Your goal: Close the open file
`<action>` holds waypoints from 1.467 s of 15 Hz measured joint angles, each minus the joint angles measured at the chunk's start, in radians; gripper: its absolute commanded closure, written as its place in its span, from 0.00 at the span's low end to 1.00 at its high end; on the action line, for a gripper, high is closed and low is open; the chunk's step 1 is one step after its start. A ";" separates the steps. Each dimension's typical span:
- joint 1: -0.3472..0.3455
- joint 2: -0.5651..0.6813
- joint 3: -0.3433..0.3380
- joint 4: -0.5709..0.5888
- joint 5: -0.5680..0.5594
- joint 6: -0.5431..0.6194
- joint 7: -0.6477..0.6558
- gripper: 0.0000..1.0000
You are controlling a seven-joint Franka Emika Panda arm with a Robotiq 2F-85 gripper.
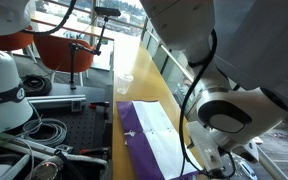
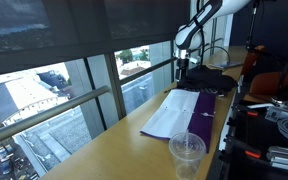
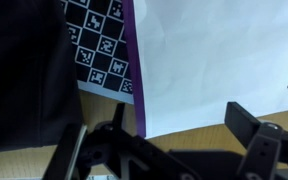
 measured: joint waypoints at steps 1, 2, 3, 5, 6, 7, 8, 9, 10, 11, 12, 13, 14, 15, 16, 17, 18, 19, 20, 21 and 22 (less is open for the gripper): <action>-0.001 0.021 0.002 0.020 0.000 -0.007 0.000 0.00; -0.002 0.038 0.005 0.037 0.000 -0.011 -0.001 0.00; -0.002 0.054 0.008 0.051 0.000 -0.014 -0.001 0.00; -0.004 0.084 0.010 0.079 0.000 -0.022 -0.001 0.00; -0.006 0.097 0.010 0.093 0.000 -0.030 -0.002 0.00; -0.009 0.109 0.011 0.107 0.000 -0.039 -0.004 0.00; -0.012 0.120 0.011 0.121 0.000 -0.048 -0.006 0.00; -0.016 0.129 0.012 0.132 0.000 -0.053 -0.007 0.00; -0.019 0.136 0.013 0.142 0.000 -0.060 -0.010 0.00; -0.022 0.143 0.016 0.151 0.000 -0.069 -0.012 0.00; -0.026 0.148 0.019 0.158 0.000 -0.077 -0.015 0.00; -0.028 0.153 0.024 0.166 0.000 -0.085 -0.017 0.00; -0.031 0.157 0.027 0.171 0.000 -0.091 -0.018 0.00; -0.033 0.161 0.030 0.177 0.000 -0.097 -0.019 0.00; -0.035 0.166 0.032 0.183 0.000 -0.105 -0.019 0.00; -0.037 0.171 0.034 0.190 0.000 -0.112 -0.020 0.00; -0.040 0.176 0.036 0.195 0.001 -0.117 -0.020 0.00; -0.042 0.181 0.037 0.200 0.001 -0.121 -0.021 0.02; -0.045 0.184 0.038 0.204 0.001 -0.124 -0.021 0.26; -0.047 0.187 0.040 0.206 0.002 -0.126 -0.022 0.27; -0.049 0.188 0.042 0.207 0.004 -0.126 -0.023 0.31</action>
